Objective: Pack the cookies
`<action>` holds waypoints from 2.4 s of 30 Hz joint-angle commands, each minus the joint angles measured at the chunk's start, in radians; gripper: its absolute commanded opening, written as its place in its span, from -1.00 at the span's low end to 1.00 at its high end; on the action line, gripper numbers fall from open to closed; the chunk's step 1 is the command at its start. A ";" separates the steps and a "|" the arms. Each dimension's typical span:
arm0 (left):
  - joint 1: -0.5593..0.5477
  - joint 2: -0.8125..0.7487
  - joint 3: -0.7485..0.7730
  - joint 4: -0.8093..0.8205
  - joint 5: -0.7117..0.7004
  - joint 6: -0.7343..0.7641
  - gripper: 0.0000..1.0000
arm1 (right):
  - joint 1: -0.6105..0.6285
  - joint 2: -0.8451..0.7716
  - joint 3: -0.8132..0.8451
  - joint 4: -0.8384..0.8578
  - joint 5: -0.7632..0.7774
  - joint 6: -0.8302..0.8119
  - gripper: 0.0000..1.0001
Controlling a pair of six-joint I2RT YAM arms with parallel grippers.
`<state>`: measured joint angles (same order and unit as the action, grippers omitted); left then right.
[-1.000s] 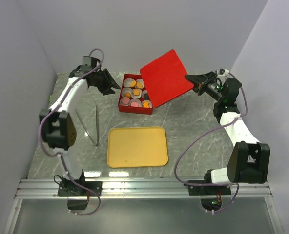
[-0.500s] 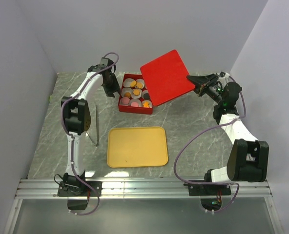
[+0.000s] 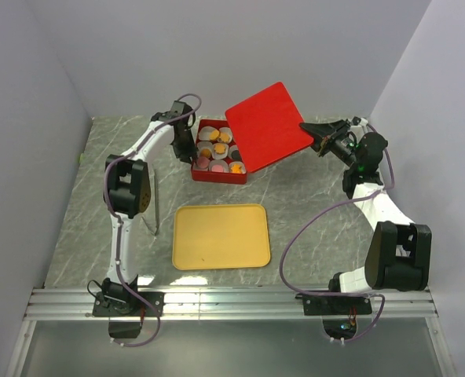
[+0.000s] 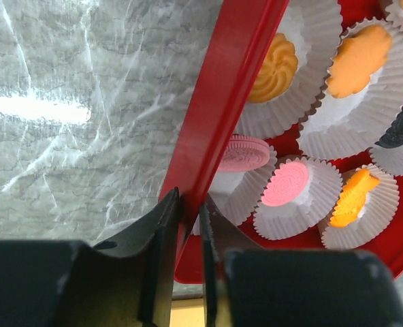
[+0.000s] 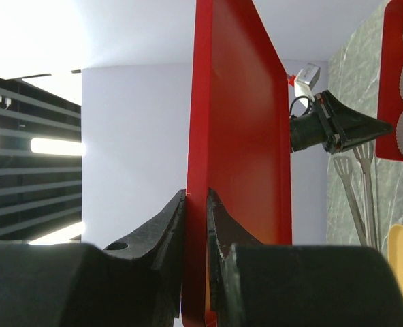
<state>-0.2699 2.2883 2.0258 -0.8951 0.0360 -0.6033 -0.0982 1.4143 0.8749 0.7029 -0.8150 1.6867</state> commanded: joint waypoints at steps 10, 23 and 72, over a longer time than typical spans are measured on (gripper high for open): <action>-0.048 -0.170 -0.249 0.013 -0.033 -0.075 -0.80 | 0.002 -0.018 0.030 0.086 -0.013 0.028 -1.00; -0.133 -0.450 -0.619 0.133 -0.015 -0.176 -0.85 | 0.023 -0.130 -0.071 -0.006 -0.007 -0.036 -1.00; 0.103 -1.029 -0.894 0.160 0.119 -0.112 0.29 | 0.423 0.285 -0.074 0.320 0.313 -0.033 -1.00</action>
<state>-0.1730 1.2926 1.1374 -0.8070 0.1535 -0.7212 0.3187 1.6653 0.7811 0.9710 -0.5018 1.6779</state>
